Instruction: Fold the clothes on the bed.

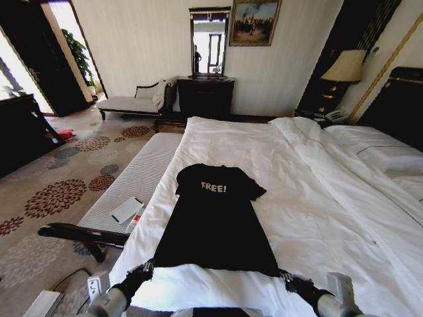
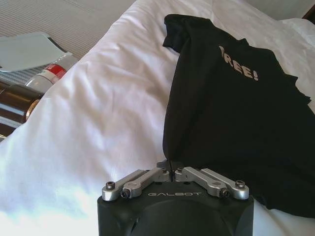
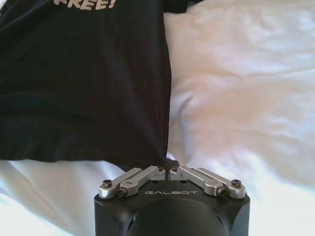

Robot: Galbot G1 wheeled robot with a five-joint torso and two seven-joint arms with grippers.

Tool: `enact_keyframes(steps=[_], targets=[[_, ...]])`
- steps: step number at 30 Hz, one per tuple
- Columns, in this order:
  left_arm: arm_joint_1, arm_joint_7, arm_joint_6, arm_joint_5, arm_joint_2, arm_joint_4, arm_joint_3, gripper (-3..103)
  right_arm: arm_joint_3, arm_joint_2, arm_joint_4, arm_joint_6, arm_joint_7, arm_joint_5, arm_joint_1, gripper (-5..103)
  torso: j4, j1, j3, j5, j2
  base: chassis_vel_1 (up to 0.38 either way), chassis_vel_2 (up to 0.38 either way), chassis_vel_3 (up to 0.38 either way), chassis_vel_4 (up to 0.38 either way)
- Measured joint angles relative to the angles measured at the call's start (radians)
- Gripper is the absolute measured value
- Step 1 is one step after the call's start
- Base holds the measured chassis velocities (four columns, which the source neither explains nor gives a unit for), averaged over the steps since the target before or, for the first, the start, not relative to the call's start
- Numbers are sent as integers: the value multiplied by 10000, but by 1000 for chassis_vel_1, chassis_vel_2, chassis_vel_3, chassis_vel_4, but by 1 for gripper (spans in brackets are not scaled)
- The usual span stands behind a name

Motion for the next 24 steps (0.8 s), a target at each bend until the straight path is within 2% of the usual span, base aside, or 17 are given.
enact_keyframes(steps=[6,14,24], targets=[[454,111,-80,412,-163,11,150,0,-391,98,-36,-11,-145,-410,-166,0,1,-1,0,1,0,0,0,0,0],[707,110,-98,571,-128,-47,174,0,-601,-36,-88,-29,-280,-865,-420,0,0,0,0,0,0,0,0,0,0],[733,22,-12,342,89,-211,-49,0,-4,-405,11,-197,-255,-731,-1118,0,1,-1,1,0,0,0,0,0,0]])
